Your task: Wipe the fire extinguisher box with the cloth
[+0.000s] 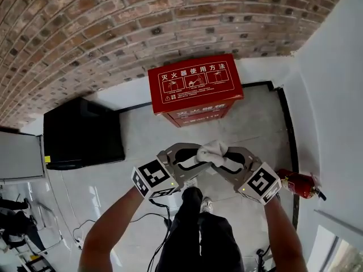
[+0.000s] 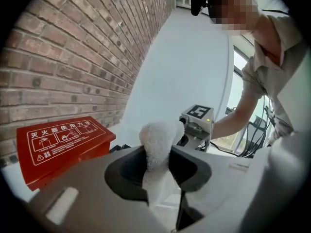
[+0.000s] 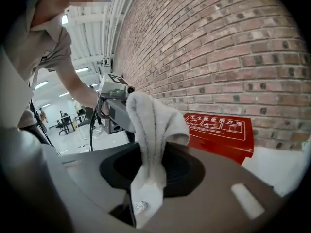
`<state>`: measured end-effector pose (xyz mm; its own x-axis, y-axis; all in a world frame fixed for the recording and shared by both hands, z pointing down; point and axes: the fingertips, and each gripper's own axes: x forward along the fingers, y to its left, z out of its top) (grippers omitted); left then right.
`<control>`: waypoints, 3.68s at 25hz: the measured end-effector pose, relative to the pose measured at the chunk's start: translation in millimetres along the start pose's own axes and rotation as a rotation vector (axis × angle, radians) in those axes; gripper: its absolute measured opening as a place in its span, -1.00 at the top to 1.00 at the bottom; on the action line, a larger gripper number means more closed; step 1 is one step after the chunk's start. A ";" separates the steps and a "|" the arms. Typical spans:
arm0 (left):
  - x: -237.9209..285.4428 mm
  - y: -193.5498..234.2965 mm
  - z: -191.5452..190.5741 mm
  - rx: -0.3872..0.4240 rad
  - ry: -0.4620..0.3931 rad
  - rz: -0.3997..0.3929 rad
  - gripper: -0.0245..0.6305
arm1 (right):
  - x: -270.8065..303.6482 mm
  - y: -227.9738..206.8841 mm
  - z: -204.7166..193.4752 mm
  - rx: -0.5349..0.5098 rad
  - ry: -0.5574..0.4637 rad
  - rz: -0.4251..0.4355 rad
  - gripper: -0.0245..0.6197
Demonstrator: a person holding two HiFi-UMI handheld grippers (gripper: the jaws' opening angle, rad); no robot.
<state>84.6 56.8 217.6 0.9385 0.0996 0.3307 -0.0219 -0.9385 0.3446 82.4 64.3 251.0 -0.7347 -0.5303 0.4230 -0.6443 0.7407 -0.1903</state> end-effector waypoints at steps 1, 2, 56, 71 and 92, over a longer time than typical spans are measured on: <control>6.5 6.4 1.9 -0.006 0.005 0.001 0.55 | -2.4 -5.5 -0.4 0.008 -0.004 -0.013 0.54; 13.0 12.2 3.9 -0.013 0.012 0.003 0.53 | -5.1 -11.8 -1.9 0.016 -0.005 -0.026 0.57; 283.4 182.2 -114.2 -0.265 0.328 0.590 0.92 | 74.7 -386.2 -114.0 -0.263 0.021 -0.143 0.63; 303.2 222.8 -202.8 -0.144 0.259 0.517 0.92 | 114.1 -464.0 -110.0 -0.376 -0.094 -0.352 0.63; 318.2 225.3 -252.8 -0.069 0.217 0.468 0.92 | 127.8 -378.2 -225.2 -0.404 -0.107 -0.028 0.64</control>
<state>291.1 -39.4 622.5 0.7297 -0.2520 0.6356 -0.4514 -0.8757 0.1711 280.0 -190.8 576.6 -0.7496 -0.5768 0.3247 -0.5450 0.8162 0.1917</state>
